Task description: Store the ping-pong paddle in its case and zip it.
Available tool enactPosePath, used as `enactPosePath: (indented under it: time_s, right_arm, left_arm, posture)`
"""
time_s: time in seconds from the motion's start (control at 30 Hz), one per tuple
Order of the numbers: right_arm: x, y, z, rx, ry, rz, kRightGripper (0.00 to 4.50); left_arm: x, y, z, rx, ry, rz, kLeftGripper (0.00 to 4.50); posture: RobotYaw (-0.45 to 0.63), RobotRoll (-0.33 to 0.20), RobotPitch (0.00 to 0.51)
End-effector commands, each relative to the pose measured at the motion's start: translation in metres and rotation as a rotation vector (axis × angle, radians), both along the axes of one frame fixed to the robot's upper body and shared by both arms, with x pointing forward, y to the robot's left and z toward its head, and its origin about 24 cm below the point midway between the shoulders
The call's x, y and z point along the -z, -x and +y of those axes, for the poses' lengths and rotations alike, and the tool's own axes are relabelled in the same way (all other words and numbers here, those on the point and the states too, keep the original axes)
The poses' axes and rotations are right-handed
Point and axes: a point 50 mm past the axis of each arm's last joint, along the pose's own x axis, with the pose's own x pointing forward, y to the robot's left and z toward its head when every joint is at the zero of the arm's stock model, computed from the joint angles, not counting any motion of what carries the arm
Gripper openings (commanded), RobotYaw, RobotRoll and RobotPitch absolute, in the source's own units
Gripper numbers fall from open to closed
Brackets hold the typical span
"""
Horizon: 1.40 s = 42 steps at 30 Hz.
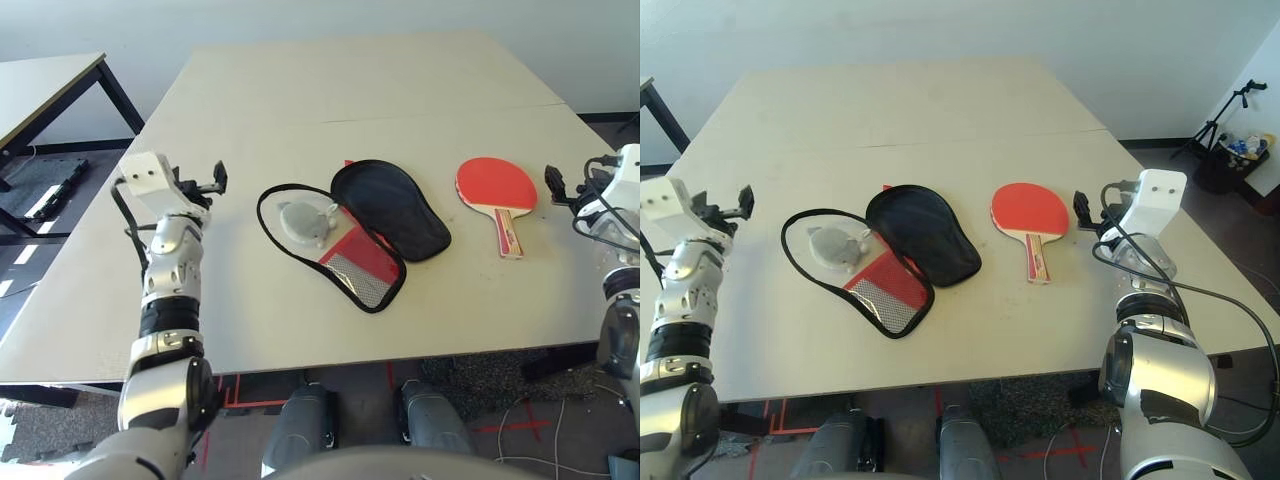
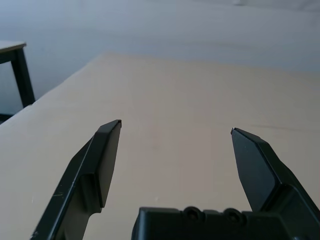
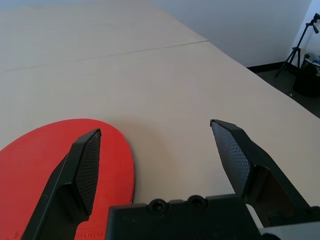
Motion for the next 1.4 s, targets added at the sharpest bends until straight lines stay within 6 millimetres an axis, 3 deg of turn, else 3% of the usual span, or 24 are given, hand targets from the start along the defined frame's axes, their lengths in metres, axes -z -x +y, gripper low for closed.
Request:
enactPosePath:
  time_s: [0.03,0.23,0.4,0.67,0.87,1.07,1.2,1.4]
  right_arm:
    - [0.0,0.0,0.001,-0.008,-0.004,0.005,4.49]
    - [-0.002,-0.005,0.005,-0.011,-0.046,0.002,4.49]
    - [-0.01,-0.013,0.014,-0.031,-0.077,-0.001,4.49]
    - [-0.039,-0.021,0.026,0.026,-0.023,0.053,4.49]
    - [-0.054,-0.013,0.056,-0.005,-0.064,0.251,4.49]
    - [-0.058,0.002,0.088,-0.095,-0.168,0.544,4.49]
    - [-0.057,0.006,0.099,-0.106,-0.202,0.639,4.49]
    - [-0.039,0.007,0.109,-0.099,-0.218,0.785,4.49]
  left_arm:
    - [-0.025,-0.002,-0.044,0.282,-0.096,-0.021,4.5]
    - [-0.038,0.02,-0.108,0.719,-0.252,0.016,4.5]
    - [-0.033,0.033,-0.131,0.89,-0.309,0.072,4.5]
    - [-0.024,0.037,-0.134,0.929,-0.325,0.114,4.5]
    - [-0.018,0.037,-0.136,0.939,-0.324,0.125,4.5]
    - [-0.017,0.035,-0.138,0.941,-0.323,0.127,4.5]
    - [-0.015,0.035,-0.139,0.944,-0.324,0.131,4.5]
    - [-0.013,0.035,-0.142,0.947,-0.334,0.13,4.5]
  posture:
    - [-0.03,0.0,0.015]
    - [-0.03,0.0,0.013]
    - [-0.05,0.0,0.016]
    - [-0.06,0.0,0.02]
    - [-0.07,0.0,0.019]
    - [-0.08,0.0,0.019]
    - [-0.08,0.0,0.019]
    - [-0.07,0.0,0.02]
